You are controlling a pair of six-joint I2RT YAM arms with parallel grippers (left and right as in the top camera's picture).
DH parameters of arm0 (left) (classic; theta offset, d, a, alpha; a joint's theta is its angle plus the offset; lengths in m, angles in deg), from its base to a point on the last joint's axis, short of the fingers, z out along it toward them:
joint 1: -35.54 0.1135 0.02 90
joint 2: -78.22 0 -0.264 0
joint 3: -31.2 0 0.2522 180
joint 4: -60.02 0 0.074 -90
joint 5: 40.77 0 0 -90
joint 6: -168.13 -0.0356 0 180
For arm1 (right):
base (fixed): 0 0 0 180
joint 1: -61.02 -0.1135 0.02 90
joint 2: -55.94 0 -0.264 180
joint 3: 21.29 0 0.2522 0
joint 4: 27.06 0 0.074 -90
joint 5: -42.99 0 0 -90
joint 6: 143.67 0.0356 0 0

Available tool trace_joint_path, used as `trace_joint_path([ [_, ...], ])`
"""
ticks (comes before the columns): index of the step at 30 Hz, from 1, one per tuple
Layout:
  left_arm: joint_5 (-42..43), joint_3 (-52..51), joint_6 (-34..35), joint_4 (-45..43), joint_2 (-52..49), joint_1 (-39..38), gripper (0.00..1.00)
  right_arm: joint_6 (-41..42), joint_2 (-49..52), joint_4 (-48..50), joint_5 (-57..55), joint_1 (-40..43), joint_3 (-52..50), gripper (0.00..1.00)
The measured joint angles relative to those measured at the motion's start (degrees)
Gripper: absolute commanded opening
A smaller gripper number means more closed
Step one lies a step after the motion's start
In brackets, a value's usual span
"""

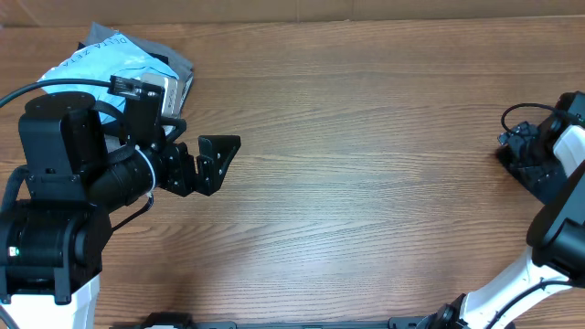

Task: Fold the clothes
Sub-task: 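Reach the right gripper to the black T-shirt at the right edge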

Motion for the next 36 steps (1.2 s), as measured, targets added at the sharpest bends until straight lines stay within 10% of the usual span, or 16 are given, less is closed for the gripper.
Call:
trace_joint_path([
  [5,0.1,0.0,0.0,-0.1,0.0,0.0,1.0,-0.4,0.8,2.5,-0.8,0.0,-0.1,0.04],
  [17,0.1,1.4,0.0,-5.0,0.0,0.0,1.0,-10.0,-6.6,-1.2,17.5,-3.3,0.7,0.04],
  [27,-7.0,9.0,0.0,-5.8,0.0,0.0,1.0,-16.9,-28.8,-14.1,24.8,-36.3,4.3,0.04],
  [28,-7.7,9.5,0.0,-5.7,0.1,0.0,1.0,-16.8,-28.6,-15.0,23.3,-40.0,4.3,0.05],
  [31,-9.3,10.8,0.0,-5.2,0.2,0.0,1.0,-13.4,-27.2,-16.2,15.2,-48.3,4.1,0.67],
  [36,-10.0,11.2,0.0,-2.6,0.5,0.0,1.0,-5.2,-26.4,-14.6,-2.5,-47.4,3.7,0.73],
])
